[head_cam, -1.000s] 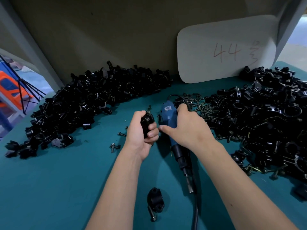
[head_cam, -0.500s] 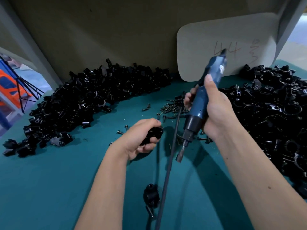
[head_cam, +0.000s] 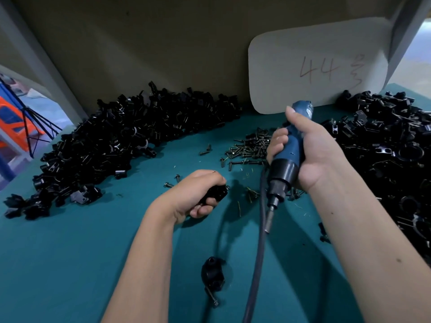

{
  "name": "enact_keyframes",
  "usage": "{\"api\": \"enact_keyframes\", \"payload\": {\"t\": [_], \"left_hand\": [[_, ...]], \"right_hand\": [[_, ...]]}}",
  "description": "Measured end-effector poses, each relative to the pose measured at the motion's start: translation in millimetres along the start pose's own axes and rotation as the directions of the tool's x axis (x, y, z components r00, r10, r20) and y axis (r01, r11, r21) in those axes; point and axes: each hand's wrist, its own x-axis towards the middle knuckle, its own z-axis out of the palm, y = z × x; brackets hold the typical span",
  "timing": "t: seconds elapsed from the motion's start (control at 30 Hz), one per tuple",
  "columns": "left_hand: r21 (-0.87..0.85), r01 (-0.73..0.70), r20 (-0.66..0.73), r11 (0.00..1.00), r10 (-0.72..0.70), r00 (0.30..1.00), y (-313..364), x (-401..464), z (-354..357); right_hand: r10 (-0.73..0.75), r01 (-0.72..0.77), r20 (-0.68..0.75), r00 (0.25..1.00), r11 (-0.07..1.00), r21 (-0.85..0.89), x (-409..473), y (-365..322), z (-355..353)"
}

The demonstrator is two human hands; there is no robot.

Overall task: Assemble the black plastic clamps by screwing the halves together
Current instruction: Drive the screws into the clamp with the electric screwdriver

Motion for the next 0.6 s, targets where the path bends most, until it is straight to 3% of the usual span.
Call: {"api": "enact_keyframes", "payload": {"t": [0.17,0.3,0.43,0.6], "left_hand": [[0.006,-0.015,0.002,1.0,0.015,1.0,0,-2,-1],[0.003,-0.008,0.006,1.0,0.008,1.0,2,-2,1],[-0.022,0.01,0.028,1.0,-0.009,1.0,3,-4,1],[-0.013,0.024,0.066,1.0,-0.023,0.998,5,-6,1]], "right_hand": [[-0.027,0.014,-0.039,0.999,0.951,-0.309,0,-7,2],[0.039,-0.04,-0.051,0.998,0.999,-0.022,2,-7,0],[-0.198,0.221,-0.197,0.96,0.969,0.106,6,11,6],[-0.506,0.531,-0.228,0.831,0.845,0.058,3,16,18]]}}
